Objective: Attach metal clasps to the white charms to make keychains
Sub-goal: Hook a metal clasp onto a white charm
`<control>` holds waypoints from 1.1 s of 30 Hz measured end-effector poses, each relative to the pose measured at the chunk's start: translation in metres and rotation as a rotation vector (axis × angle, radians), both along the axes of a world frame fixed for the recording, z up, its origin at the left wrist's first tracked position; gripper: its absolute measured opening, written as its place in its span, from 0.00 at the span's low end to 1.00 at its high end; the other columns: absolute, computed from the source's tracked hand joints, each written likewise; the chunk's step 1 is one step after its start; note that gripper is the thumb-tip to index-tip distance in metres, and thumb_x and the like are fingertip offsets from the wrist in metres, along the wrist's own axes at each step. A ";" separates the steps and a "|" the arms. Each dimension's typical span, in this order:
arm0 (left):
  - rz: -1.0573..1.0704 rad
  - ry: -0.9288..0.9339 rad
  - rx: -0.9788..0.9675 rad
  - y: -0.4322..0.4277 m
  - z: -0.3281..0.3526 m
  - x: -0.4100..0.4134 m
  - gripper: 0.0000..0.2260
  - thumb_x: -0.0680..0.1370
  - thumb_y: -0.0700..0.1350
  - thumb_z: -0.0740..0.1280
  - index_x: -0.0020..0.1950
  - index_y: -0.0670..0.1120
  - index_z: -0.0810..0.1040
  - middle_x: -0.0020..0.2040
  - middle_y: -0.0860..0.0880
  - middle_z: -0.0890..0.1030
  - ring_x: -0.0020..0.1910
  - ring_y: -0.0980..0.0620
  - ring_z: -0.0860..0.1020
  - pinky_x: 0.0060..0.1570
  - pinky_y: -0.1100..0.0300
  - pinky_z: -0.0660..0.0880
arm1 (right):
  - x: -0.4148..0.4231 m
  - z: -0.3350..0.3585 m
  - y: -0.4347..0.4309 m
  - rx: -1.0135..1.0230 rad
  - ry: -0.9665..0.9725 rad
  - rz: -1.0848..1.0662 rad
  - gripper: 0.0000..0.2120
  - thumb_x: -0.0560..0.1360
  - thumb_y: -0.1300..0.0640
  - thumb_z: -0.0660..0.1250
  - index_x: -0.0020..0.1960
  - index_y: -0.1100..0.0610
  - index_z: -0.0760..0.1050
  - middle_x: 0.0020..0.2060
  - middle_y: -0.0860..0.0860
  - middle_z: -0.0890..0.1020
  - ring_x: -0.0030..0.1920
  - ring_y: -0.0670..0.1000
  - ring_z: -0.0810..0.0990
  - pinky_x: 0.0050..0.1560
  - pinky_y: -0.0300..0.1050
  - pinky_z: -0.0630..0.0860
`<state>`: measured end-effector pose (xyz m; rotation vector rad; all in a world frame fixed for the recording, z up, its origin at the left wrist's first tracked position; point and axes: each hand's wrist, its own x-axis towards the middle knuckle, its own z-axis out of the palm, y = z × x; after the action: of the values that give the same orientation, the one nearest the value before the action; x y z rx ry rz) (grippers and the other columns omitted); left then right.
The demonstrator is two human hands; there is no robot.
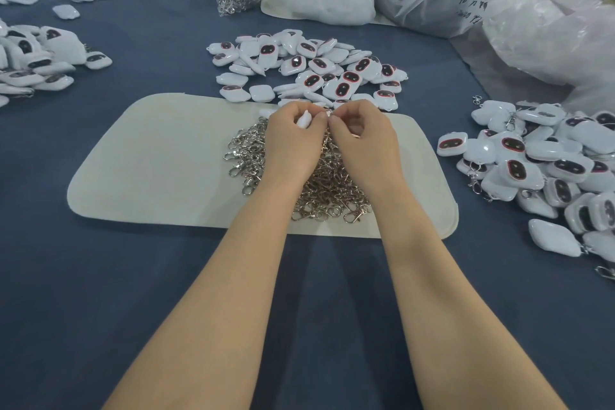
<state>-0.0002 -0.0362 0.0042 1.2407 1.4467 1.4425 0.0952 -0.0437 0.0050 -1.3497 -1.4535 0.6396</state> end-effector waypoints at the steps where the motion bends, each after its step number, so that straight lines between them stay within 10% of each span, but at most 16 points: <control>1: -0.001 0.005 0.002 0.000 0.000 0.000 0.04 0.76 0.40 0.67 0.42 0.48 0.78 0.41 0.53 0.80 0.42 0.57 0.76 0.44 0.67 0.72 | 0.000 0.000 0.000 0.006 -0.006 0.003 0.06 0.76 0.60 0.65 0.44 0.50 0.72 0.37 0.39 0.77 0.39 0.35 0.75 0.41 0.24 0.69; 14: -0.015 0.404 0.139 -0.007 -0.004 0.003 0.04 0.78 0.44 0.65 0.50 0.47 0.78 0.42 0.53 0.79 0.43 0.53 0.77 0.42 0.60 0.71 | 0.002 -0.004 0.002 0.077 -0.338 -0.073 0.07 0.79 0.63 0.58 0.52 0.60 0.74 0.49 0.53 0.80 0.51 0.54 0.76 0.51 0.50 0.71; 33: -0.037 0.319 0.052 0.000 -0.008 0.002 0.04 0.77 0.44 0.65 0.44 0.48 0.78 0.38 0.53 0.78 0.33 0.59 0.73 0.31 0.68 0.66 | -0.002 -0.002 -0.002 0.139 -0.113 -0.103 0.08 0.77 0.63 0.62 0.55 0.56 0.75 0.43 0.48 0.82 0.45 0.48 0.79 0.47 0.37 0.73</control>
<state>0.0023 -0.0359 -0.0037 1.5778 1.5908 1.3066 0.0934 -0.0453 0.0029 -1.3596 -1.4793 0.3941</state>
